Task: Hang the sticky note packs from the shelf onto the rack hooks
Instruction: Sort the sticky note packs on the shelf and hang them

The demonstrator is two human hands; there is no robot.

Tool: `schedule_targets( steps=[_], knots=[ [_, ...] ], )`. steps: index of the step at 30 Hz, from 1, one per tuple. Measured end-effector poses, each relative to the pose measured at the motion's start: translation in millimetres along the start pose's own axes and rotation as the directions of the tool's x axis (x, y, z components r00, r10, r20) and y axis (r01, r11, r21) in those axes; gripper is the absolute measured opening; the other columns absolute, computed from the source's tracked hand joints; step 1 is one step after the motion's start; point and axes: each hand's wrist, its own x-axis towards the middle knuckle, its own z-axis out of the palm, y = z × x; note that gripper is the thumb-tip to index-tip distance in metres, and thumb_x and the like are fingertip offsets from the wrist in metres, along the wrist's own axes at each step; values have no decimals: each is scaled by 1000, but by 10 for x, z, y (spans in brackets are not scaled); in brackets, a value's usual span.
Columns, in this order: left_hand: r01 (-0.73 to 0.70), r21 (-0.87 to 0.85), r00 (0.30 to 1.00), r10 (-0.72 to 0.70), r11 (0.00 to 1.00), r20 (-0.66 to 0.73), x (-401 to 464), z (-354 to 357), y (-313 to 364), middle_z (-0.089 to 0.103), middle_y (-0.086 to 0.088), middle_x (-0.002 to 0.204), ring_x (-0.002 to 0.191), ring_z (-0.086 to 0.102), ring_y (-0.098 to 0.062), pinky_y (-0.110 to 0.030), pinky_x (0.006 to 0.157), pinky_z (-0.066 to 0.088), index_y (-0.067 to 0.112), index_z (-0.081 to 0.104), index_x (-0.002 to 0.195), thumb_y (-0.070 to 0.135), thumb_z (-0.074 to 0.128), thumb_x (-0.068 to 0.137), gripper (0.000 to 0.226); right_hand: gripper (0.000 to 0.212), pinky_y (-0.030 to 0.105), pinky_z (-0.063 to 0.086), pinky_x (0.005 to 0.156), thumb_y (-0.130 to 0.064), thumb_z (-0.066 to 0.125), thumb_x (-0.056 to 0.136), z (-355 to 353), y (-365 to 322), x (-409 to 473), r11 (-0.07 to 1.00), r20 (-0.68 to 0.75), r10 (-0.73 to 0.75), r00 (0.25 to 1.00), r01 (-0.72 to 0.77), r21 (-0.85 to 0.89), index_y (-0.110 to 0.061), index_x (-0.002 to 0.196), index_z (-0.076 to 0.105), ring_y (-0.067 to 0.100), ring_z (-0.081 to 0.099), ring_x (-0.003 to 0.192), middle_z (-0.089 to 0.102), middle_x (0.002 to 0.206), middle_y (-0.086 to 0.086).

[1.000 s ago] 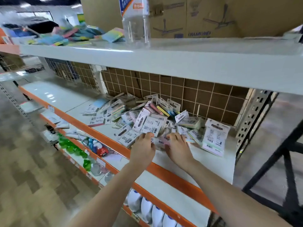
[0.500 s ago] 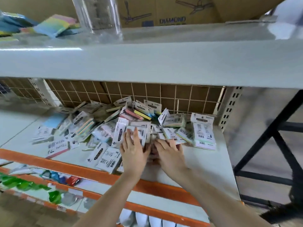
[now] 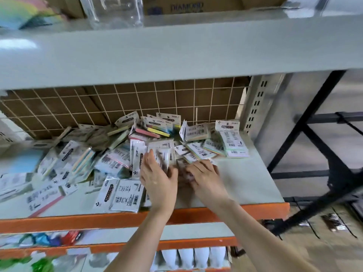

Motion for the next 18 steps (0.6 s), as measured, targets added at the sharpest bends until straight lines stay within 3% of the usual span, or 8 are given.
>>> schedule_targets(
  steps=[4,10,13,16,18],
  knots=[
    [-28,-117,999,22,993,-50,-29,-26,-19,46,-23,138,132,40,-37,-55,108,33,0,42,139,4,53,89,51,15,40,50,87,-14,63,88,-28,-54,-43,993,-190,-64,980,82,87,-8,99,72,29,60,101,70,100,2],
    [-27,-216,997,12,976,-71,-41,-61,-17,50,-21,136,129,44,-36,-55,105,35,-2,44,137,1,51,92,46,31,35,48,83,-23,44,99,-74,-92,-85,983,-305,-109,946,149,110,-14,116,69,25,59,94,68,100,1],
    [-40,-294,995,12,955,-97,-35,-100,-5,51,-21,135,126,43,-36,-53,104,37,-3,44,137,7,46,93,45,29,27,46,77,-21,45,99,-125,-105,-108,953,-326,65,943,38,302,-13,112,70,19,57,89,66,93,-1],
    [-78,-394,995,48,916,-85,-42,-140,-2,52,-22,133,121,44,-37,-52,101,40,-5,44,136,19,36,93,50,20,28,39,58,-22,47,99,-180,-67,-174,859,-254,332,908,-180,480,-8,97,61,12,53,65,57,73,-5],
    [-108,-443,994,85,890,-71,-40,-166,23,53,-21,131,118,45,-38,-51,98,41,-5,43,136,20,34,93,51,13,23,34,52,-21,50,97,-244,-27,-221,783,-208,440,873,-260,564,-11,98,58,7,46,55,52,61,-10]
  ],
)
